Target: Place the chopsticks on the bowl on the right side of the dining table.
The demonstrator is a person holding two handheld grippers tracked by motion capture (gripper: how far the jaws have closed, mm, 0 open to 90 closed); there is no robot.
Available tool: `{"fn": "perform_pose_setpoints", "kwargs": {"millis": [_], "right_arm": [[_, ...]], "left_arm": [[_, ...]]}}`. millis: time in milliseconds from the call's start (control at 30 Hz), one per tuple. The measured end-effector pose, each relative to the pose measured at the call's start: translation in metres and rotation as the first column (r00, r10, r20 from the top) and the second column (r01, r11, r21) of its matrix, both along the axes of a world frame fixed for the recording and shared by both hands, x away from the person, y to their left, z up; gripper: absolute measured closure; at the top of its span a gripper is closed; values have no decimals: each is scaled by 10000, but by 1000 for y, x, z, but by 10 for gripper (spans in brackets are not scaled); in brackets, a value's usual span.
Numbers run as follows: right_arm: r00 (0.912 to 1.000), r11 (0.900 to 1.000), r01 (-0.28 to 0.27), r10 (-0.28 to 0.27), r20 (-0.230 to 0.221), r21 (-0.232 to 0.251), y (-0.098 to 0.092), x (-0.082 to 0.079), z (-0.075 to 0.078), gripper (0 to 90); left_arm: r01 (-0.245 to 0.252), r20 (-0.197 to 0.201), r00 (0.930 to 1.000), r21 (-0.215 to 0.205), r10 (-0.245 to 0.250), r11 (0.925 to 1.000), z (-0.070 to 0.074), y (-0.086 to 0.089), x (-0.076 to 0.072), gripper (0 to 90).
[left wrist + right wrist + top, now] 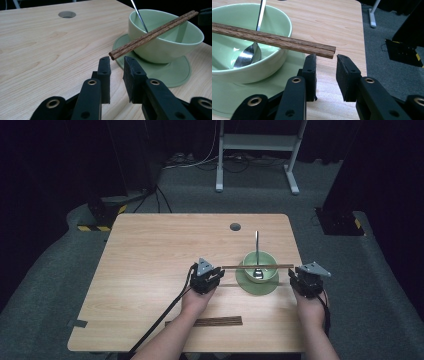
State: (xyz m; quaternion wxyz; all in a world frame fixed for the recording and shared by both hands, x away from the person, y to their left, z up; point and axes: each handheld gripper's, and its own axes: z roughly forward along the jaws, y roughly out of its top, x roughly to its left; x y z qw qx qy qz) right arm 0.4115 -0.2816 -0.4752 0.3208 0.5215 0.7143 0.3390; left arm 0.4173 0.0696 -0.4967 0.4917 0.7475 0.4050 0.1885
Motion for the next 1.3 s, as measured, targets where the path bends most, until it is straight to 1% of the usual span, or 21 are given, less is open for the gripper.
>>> {"fn": "perform_pose_setpoints", "kwargs": {"millis": [100, 200, 233, 300, 833, 1300], "right_arm": [[10000, 10000, -5, 5, -13, -2, 0, 0, 0, 699], [10000, 10000, -15, 15, 0, 6, 1, 0, 0, 703], [10000, 10000, -24, 24, -2, 1, 1, 0, -1, 704], [10000, 10000, -41, 41, -3, -9, 1, 1, -1, 707], [10000, 10000, -6, 6, -69, -51, 2, 3, -3, 704], [10000, 10000, 46, -46, -66, -4, 0, 2, -1, 708]], "left_arm": [[-161, 55, 9999, 27, 161, 9999, 1, 2, -2, 790], [-126, 141, 9998, 42, 125, 9999, 2, 1, -3, 822], [-65, 243, 9997, 86, 63, 9999, 3, 1, -4, 832], [-80, 190, 9998, 49, 79, 10000, 3, 1, -3, 846], [-80, 162, 9998, 6, 79, 10000, 0, -1, -2, 849], [-86, 153, 9998, 107, 85, 9999, 0, -2, -1, 850]]}}
